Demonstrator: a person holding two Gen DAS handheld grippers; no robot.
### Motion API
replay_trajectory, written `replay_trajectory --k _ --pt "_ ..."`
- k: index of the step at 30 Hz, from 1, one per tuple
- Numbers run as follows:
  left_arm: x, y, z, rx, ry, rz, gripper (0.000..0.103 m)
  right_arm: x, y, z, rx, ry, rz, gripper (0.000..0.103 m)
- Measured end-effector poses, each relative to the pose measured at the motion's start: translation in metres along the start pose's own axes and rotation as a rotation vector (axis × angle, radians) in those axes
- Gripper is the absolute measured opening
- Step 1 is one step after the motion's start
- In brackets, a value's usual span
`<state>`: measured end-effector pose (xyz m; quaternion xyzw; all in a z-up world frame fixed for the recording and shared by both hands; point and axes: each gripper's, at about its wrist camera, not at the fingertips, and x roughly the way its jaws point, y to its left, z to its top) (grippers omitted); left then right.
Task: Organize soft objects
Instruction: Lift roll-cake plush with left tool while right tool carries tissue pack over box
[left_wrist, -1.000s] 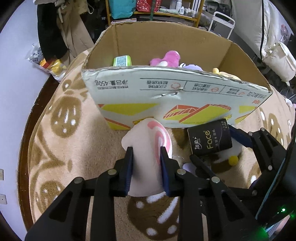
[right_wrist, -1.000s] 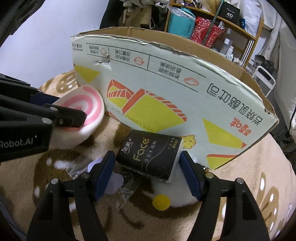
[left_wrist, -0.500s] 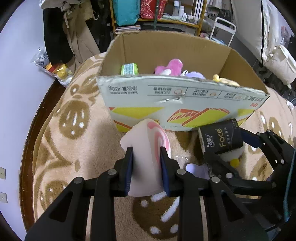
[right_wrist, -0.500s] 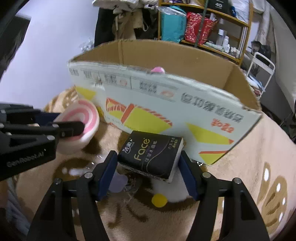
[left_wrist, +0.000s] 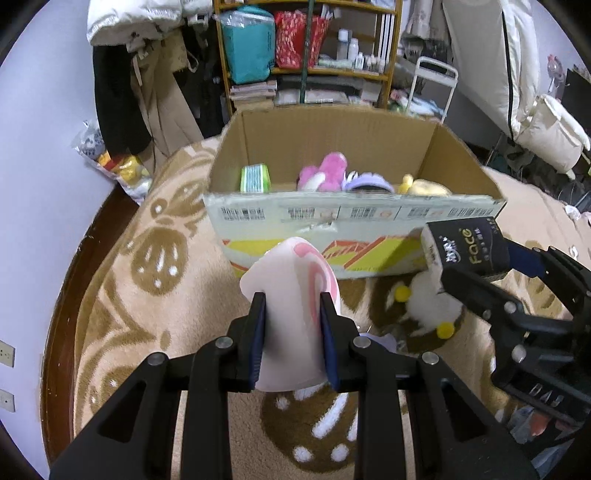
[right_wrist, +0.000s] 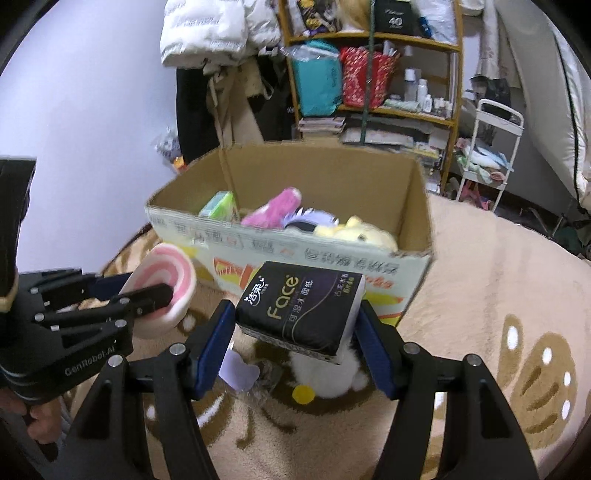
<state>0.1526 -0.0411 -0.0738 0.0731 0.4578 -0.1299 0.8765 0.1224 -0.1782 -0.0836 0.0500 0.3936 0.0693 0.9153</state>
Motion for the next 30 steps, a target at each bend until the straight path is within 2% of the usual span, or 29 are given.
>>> replay_trajectory --k 11,19,30 --pt "-0.046 -0.003 0.011 0.017 -0.18 0.02 0.027 -0.038 -0.013 0.017 0.051 -0.12 -0.002 0.07" --pt "-0.082 -0.005 0.021 0.035 -0.35 0.038 0.027 -0.056 -0.014 0.029 0.051 -0.187 0.002 0.07" --pt "-0.085 -0.009 0.038 0.063 -0.444 0.041 0.027 -0.066 -0.023 0.047 0.07 -0.272 0.006 0.07"
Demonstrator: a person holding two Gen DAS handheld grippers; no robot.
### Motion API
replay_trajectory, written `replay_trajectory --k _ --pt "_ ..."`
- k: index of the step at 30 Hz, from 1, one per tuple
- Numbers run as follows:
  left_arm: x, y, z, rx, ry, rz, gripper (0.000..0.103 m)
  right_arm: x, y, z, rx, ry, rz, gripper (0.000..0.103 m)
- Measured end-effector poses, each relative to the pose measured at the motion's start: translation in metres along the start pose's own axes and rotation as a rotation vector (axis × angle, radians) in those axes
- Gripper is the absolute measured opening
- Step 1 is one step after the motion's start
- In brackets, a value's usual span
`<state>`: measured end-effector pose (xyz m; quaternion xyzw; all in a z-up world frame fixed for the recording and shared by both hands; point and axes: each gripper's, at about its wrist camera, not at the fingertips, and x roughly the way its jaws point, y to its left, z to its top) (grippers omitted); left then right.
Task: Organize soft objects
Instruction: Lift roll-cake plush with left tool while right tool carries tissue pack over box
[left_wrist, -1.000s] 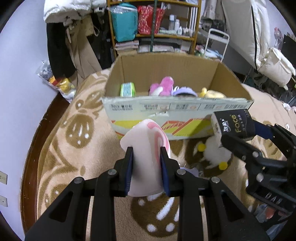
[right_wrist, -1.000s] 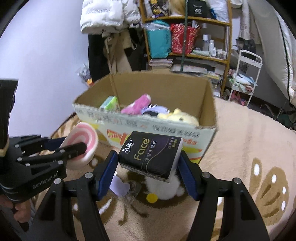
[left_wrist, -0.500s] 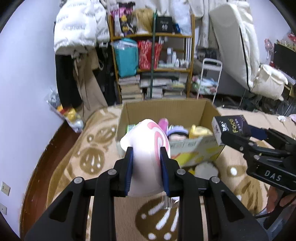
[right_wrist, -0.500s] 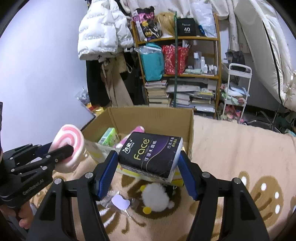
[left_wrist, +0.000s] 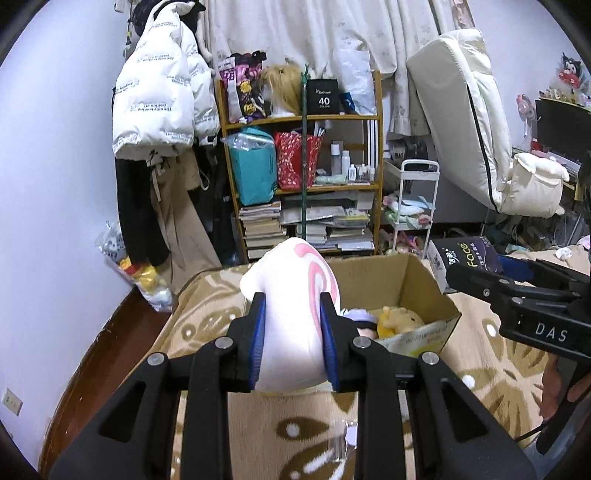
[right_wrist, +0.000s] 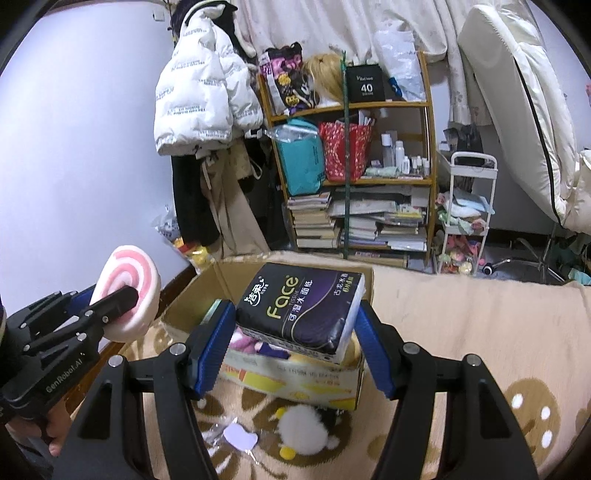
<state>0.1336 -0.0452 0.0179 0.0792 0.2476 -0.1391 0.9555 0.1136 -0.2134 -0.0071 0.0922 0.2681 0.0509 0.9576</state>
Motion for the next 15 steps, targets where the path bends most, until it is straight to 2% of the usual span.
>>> replay_trajectory --k 6,15 --pt "0.006 -0.003 0.011 0.016 -0.039 0.001 0.027 0.004 -0.002 0.009 0.001 -0.031 0.01 0.07" --pt "0.024 -0.008 0.018 0.037 -0.041 -0.004 0.028 0.018 -0.001 0.011 -0.004 -0.027 0.015 0.07"
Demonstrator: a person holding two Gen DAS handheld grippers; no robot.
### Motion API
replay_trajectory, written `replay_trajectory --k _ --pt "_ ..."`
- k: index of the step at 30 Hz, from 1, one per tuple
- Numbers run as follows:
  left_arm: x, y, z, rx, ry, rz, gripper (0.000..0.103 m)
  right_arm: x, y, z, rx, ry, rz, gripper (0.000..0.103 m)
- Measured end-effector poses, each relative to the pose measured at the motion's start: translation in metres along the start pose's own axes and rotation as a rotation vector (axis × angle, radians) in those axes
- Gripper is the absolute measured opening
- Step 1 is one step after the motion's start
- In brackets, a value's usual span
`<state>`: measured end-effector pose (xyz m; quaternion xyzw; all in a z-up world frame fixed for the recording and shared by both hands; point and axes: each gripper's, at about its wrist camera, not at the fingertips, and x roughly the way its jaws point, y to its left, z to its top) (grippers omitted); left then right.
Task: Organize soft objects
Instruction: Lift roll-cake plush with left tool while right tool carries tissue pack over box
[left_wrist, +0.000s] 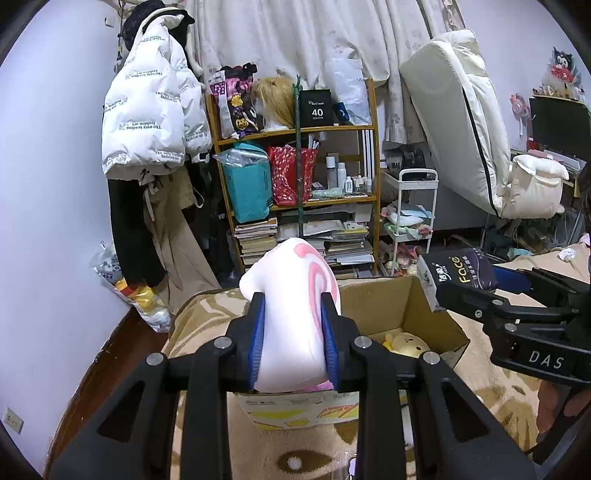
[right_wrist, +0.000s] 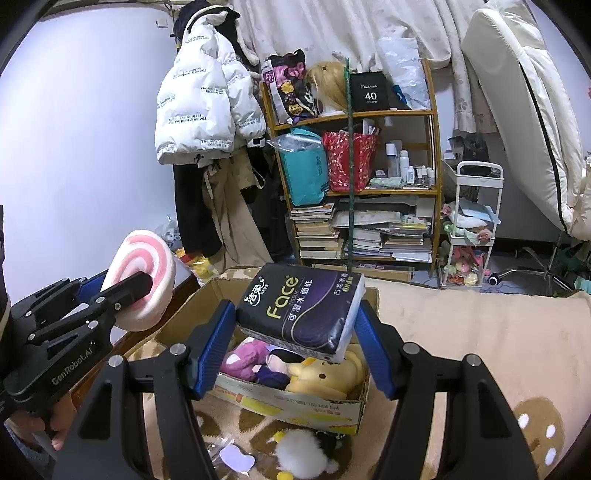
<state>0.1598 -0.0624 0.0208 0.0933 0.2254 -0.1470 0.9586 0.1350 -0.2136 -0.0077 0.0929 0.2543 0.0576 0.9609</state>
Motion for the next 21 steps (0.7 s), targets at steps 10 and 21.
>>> replay_trajectory --k 10,21 --pt "0.024 0.0 -0.017 -0.031 0.073 -0.02 0.028 0.028 -0.005 -0.012 0.008 0.073 0.002 0.07" --pt "0.039 -0.01 -0.03 -0.017 0.123 -0.036 0.029 0.044 -0.014 -0.025 0.036 0.128 0.011 0.07"
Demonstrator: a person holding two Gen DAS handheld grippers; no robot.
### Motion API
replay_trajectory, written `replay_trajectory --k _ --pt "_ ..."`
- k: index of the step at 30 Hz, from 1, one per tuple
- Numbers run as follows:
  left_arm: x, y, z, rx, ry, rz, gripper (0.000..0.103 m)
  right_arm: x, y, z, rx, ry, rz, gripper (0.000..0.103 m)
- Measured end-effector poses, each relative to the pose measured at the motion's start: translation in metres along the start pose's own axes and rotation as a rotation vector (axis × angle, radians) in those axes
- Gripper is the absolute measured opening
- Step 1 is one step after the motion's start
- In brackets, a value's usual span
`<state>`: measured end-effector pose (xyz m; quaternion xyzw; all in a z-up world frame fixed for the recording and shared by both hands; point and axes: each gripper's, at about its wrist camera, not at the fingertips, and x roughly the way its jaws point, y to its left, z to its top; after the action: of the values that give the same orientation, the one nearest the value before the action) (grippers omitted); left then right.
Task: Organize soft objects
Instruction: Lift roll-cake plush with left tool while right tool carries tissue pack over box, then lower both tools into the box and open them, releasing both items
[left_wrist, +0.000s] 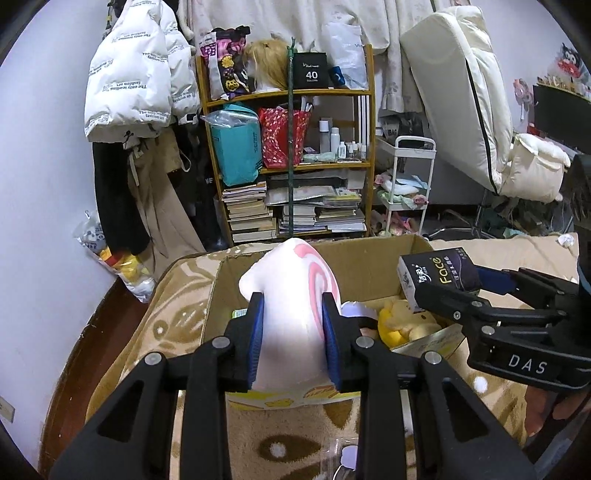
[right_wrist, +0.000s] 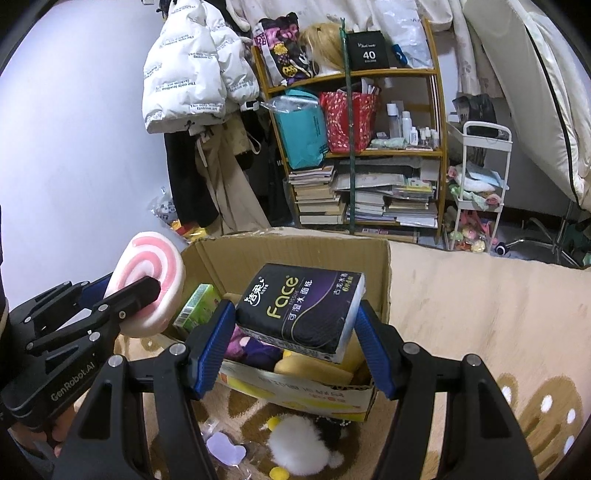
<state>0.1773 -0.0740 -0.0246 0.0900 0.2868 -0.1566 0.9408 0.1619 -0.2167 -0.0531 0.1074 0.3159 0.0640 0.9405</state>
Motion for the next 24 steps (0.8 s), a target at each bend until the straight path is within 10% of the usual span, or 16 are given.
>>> replay_trajectory --k 24 --pt "0.0 0.005 0.001 -0.049 -0.02 0.01 0.058 0.013 -0.009 -0.007 0.04 0.049 0.015 0.078"
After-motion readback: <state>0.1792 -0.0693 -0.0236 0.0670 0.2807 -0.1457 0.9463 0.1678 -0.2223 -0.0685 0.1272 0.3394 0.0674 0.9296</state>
